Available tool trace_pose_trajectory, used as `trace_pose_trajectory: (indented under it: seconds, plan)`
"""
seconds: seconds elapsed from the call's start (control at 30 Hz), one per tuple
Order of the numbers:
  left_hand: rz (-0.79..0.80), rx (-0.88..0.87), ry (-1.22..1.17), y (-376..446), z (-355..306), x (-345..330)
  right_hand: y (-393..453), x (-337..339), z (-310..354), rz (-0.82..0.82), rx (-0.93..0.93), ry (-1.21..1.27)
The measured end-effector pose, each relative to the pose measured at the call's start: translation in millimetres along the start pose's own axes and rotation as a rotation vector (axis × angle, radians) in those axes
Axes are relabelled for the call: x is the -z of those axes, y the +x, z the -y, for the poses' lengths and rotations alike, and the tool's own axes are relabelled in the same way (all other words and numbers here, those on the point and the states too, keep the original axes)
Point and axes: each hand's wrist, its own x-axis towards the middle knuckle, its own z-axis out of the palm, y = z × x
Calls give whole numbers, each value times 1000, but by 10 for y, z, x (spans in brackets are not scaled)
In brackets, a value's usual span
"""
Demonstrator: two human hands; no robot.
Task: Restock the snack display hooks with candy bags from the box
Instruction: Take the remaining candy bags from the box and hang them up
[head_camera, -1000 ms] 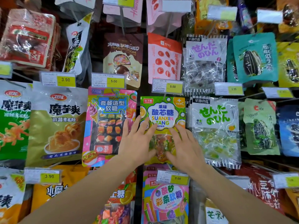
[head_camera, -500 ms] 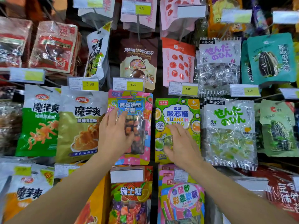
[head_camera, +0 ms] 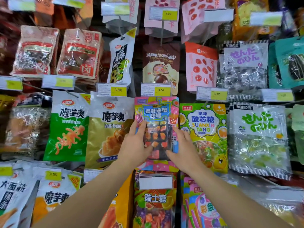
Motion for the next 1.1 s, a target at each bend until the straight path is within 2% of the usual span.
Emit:
trace_pose_trajectory:
  seconds: [0.5, 0.73, 0.83, 0.97, 1.03, 1.1]
  plan:
    - [16, 5, -45, -50, -77, 140, -135, 27, 93, -47, -25, -60]
    - [-33, -10, -32, -21, 43, 349, -68, 33, 308, -64, 74, -246]
    - [-136, -22, 0, -71, 168, 521, -25, -53, 515, -110, 167, -338]
    - [-408, 46, 192, -70, 474, 797, 105, -220, 782, -105, 195, -392]
    - [-470, 101, 104, -42, 661, 921, 184, -320, 893, -81, 186, -432]
    - [-445, 209, -123, 11, 767, 987, 248, -369, 953, -49, 158, -477]
